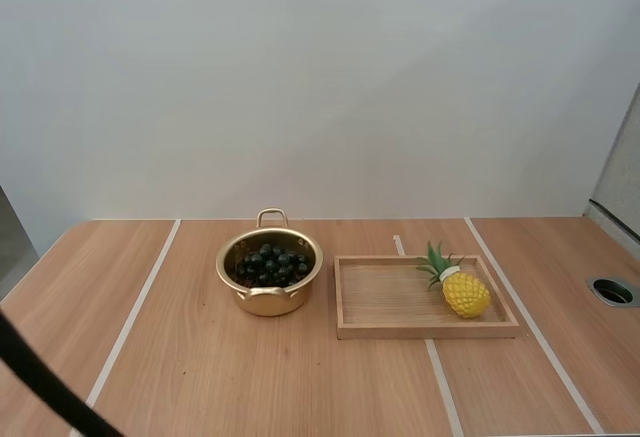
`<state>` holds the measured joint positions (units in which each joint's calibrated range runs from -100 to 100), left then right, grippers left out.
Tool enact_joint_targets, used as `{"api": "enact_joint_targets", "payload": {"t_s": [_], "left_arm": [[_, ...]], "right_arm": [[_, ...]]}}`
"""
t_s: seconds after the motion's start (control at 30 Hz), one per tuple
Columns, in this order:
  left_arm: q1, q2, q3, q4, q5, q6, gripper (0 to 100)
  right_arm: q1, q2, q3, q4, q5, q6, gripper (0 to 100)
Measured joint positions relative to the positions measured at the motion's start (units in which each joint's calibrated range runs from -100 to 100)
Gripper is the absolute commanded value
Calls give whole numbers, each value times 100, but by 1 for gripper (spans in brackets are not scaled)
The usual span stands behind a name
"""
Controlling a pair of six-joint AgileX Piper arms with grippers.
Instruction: Open the pot, put the grape inside, and close it
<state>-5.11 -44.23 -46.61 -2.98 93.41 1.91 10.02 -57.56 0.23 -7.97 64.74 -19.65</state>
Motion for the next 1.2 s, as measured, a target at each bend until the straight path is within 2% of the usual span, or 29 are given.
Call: {"api": "enact_joint_targets", "payload": {"t_s": [0.17, 0.4, 0.87, 1.03, 1.2], "left_arm": [[0, 419, 644, 48, 560, 0, 0], [0, 760, 2324, 141, 654, 138, 0], [0, 764, 5942, 141, -1026, 494, 0], [0, 848, 6606, 130, -1317, 745, 0], [0, 1300, 6810, 110, -1228, 902, 0]], "right_arm": [[-116, -43, 0, -13, 131, 69, 0], [-164, -166, -14, -13, 214, 133, 0], [-188, -221, -40, -136, 371, 157, 0], [-197, -221, -40, -173, 371, 157, 0], [-197, -221, -40, -186, 454, 157, 0]]}}
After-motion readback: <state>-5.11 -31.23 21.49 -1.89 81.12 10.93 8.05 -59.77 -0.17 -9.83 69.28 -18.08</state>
